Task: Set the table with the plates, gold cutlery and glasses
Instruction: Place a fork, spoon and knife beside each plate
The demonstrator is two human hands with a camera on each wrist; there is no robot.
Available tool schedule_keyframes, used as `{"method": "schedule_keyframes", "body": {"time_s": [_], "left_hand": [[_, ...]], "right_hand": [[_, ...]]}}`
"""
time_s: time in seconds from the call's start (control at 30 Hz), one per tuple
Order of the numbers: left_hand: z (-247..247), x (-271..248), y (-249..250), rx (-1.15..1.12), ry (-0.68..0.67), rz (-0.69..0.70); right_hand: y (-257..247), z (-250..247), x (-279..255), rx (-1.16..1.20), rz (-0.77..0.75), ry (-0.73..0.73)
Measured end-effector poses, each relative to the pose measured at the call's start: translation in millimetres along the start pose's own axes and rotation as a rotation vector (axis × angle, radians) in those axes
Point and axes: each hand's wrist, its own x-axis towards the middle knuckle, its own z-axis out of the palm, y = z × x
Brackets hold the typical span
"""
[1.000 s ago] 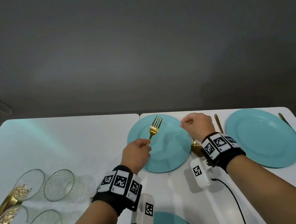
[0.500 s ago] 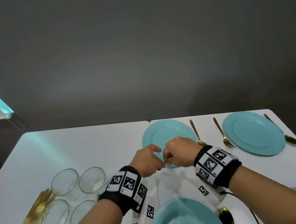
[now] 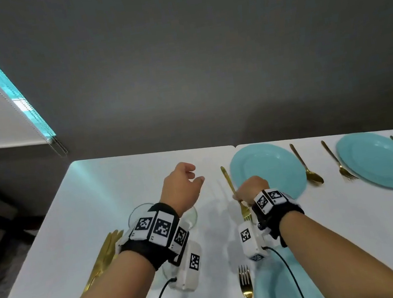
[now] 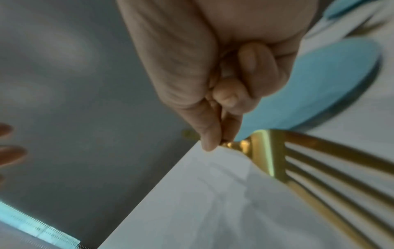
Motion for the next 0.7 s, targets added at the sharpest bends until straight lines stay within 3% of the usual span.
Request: {"method": "schedule_keyframes", "body": {"time_s": [0.23, 0.33, 0.57, 0.7], "left_hand": [[-14.0, 18.3, -18.9, -0.050, 0.023, -0.027], [-15.2, 27.2, -20.1, -0.075, 0.026, -0.027], [-10.1, 43.4, -17.8, -0.101, 0.032, -0.023], [-9.8, 47.1, -17.2, -0.087, 0.038, -0.014]], "right_hand": [[-33.7, 28.4, 40.7, 0.201, 0.093, -0.015], [-41.6, 29.6, 50.8, 0.146, 0.071, -0.020], [-49.7, 28.6, 73.4, 0.210, 0.095, 0.180], [-51.4, 25.0, 84.4, 0.226, 0.047, 0.151]]}}
